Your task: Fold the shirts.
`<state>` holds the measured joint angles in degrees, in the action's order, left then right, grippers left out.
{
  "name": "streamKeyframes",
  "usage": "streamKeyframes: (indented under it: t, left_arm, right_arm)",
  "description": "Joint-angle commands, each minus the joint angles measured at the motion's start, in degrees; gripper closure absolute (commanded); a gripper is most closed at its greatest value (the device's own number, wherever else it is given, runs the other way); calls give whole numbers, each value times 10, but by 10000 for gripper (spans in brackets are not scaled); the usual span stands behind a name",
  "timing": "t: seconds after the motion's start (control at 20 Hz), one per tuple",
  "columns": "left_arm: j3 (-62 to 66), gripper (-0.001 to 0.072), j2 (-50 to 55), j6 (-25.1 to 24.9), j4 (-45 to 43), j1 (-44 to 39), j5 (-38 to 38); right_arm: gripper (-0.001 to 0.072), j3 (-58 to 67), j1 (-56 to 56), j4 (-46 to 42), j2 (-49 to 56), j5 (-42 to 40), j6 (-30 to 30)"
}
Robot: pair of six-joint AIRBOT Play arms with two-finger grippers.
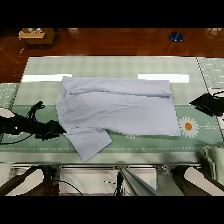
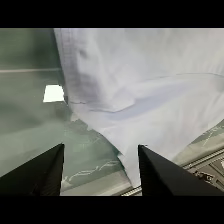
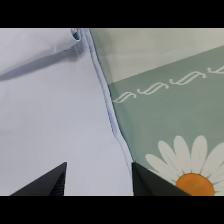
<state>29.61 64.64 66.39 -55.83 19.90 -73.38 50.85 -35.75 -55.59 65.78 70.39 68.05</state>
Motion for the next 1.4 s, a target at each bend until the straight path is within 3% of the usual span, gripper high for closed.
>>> streamKeyframes:
  t: [0.0,0.15,0.2,0.25,0.3,0.45,0.6,0.8,1.05,1.35]
  left_arm:
    - [-9,142,17,2,17,-39,25]
    - [-9,165,41,18,52,-86,84]
    - [-9,252,51,18,74,-105,104]
    - [-9,506,60,18,88,-122,118]
    - [-9,688,68,19,95,-138,127]
    - [-9,689,75,23,96,-148,128]
    - [-9,689,72,22,96,-142,114]
    - [-9,689,72,15,96,-141,114]
    - [-9,688,72,11,96,-141,112]
    - [-9,688,72,11,96,-141,112]
  right_arm:
    - [222,-3,-2,15,-2,15,-9]
    - [222,-3,-2,17,-2,27,-8]
    - [223,-3,-2,17,-2,33,-8]
    - [222,-3,-2,17,-3,38,-8]
    - [223,-3,-2,17,-7,40,-8]
    - [223,-3,-8,3,-33,34,-2]
    - [222,-16,-48,-87,-39,47,30]
    - [222,-120,-110,-6,-39,53,-4]
    - [222,-224,-110,-2,-39,33,-38]
    - [231,-234,-109,-23,-38,24,-38]
